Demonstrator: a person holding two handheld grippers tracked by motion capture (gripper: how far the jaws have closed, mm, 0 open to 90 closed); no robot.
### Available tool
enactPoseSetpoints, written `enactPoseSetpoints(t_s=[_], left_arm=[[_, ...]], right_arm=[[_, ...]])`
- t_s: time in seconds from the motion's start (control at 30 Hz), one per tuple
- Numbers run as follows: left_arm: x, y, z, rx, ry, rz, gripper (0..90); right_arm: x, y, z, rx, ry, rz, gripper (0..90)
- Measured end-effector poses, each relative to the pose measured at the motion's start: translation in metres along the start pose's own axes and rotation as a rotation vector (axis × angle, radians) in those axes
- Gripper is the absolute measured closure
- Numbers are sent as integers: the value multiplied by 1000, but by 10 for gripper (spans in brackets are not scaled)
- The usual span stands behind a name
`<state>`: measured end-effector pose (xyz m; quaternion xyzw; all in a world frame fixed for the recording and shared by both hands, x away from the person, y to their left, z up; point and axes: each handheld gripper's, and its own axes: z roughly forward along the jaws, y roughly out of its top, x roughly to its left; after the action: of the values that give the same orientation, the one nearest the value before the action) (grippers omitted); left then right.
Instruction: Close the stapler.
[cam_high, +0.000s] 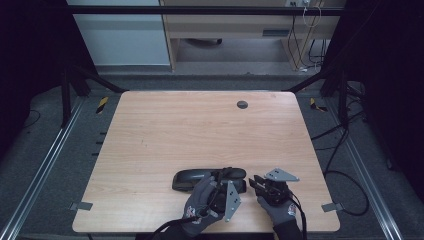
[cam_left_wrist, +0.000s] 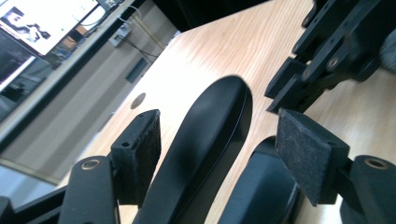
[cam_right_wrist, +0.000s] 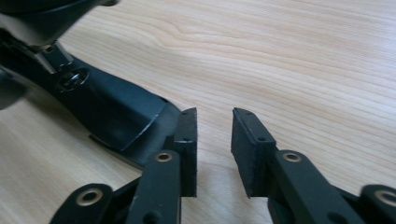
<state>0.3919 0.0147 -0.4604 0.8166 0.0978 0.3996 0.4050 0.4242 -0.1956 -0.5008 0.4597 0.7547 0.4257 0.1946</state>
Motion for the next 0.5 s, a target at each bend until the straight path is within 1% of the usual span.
enactPoseSetpoints(t_s=[0.13, 0.23, 0.27, 0.3, 0.33, 0.5], left_arm=[[6, 2, -4, -16, -39, -73, 296], [11, 4, -8, -28, -50, -107, 295], [13, 5, -9, -34, -55, -119, 295], [14, 6, -10, -38, -59, -129, 295], [17, 7, -11, -45, -64, -148, 295], [29, 10, -17, -72, -73, -210, 293]], right_arm=[[-5, -1, -1, -3, -16, 11, 670], [-7, -2, -1, -7, -21, 19, 655], [-8, -2, -1, -12, -23, 11, 652], [-9, -2, -1, -11, -24, 13, 650], [-9, -2, -1, -11, -27, 15, 650], [-10, -2, -2, -11, -27, 16, 655]])
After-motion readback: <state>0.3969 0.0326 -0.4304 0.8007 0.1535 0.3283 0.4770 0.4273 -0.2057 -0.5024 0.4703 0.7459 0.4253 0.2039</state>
